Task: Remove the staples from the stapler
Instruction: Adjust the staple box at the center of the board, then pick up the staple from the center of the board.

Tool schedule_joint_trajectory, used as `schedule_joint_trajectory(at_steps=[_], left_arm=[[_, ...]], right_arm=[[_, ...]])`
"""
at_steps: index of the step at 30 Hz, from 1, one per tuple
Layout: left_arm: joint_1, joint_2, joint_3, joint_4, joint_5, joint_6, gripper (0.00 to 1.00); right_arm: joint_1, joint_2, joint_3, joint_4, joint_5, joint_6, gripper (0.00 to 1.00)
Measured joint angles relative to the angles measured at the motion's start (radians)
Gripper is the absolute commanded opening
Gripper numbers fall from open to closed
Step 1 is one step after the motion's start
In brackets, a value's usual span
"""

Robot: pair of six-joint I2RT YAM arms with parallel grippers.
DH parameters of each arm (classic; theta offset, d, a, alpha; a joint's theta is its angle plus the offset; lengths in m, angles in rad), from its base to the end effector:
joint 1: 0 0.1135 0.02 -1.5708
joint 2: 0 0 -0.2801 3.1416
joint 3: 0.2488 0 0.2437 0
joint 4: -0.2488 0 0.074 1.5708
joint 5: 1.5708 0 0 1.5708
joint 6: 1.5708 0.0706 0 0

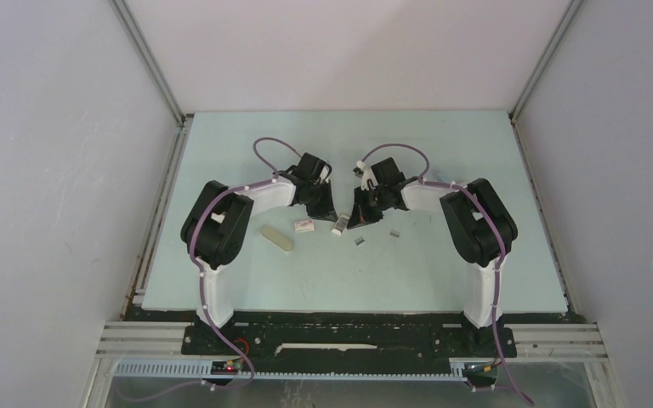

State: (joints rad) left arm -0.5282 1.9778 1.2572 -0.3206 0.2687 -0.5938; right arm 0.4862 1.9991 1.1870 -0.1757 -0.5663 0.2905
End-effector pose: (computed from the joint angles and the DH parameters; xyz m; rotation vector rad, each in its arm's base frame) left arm 0.3531 -0.2277 0.1374 0.0106 2.7484 -0.7106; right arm 0.3500 0.2278 0.1267 -0.4866 2.6011 1.0094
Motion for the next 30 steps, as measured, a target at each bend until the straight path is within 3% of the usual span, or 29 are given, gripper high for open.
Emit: schedule_joint_trajectory(at_steps=[18, 25, 30], left_arm=[[0.003, -0.037, 0.035, -0.074, -0.106, 0.0, 0.29], [0.008, -0.209, 0.0, -0.05, -0.157, -0.007, 0.29], [0.008, -0.38, -0.15, 0.032, -0.159, -0.048, 0.27]], right_arm=[[0.006, 0.0, 0.0, -0.005, -0.018, -0.008, 0.02], [0.019, 0.0, 0.0, -0.033, -0.045, -0.013, 0.05], [0.011, -0.034, -0.018, -0.078, -0.067, -0.057, 0.06]])
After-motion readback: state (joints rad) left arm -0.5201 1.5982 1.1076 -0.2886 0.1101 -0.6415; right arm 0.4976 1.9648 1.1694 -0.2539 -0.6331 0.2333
